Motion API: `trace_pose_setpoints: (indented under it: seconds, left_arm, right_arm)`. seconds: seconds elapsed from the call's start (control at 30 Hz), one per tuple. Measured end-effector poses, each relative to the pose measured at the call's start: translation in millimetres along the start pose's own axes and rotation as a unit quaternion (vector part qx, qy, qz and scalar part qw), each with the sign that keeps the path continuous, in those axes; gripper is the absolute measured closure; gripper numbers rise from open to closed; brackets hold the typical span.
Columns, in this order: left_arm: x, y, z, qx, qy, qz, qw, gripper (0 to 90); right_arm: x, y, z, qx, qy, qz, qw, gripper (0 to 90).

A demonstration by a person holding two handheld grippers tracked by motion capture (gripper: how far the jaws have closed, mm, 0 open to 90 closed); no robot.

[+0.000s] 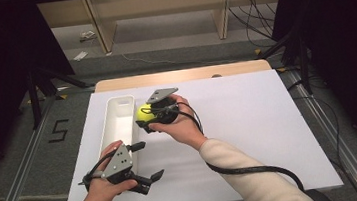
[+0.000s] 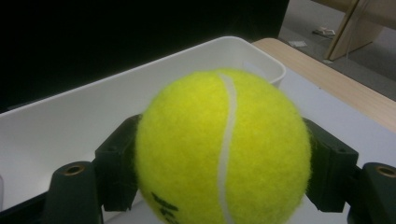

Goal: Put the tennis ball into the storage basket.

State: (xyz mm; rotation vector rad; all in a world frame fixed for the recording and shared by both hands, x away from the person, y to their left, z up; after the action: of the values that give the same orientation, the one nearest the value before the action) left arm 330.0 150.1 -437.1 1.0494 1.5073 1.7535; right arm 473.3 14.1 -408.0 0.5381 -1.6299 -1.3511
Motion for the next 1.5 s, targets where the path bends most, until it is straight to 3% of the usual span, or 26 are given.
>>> trace_pose_setpoints:
  seconds: [0.47,1.5]
  left_arm:
    - [-0.2,-0.3,-0.6,0.000,-0.003,0.001,1.0000,0.0]
    - [-0.7,-0.1,-1.3,-0.002,-0.007,0.002,1.0000,0.0]
  right_arm:
    - [-16.9,15.8,5.3,0.001,0.011,-0.008,0.9999,26.6]
    - [-45.6,28.8,14.4,0.006,0.027,0.000,0.9996,26.5]
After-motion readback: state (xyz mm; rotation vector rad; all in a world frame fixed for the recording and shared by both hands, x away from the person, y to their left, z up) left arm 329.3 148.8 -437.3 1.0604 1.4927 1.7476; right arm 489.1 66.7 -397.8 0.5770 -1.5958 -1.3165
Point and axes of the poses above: each handheld gripper's, and its own axes: x roughly backward along the jaws, y roughly out of its top, z roughly to its left, the point moved 2 cm from there along -x, roughly forward along the jaws, and after that the axes turned 9 degrees about -z, right-handed, at the moved point
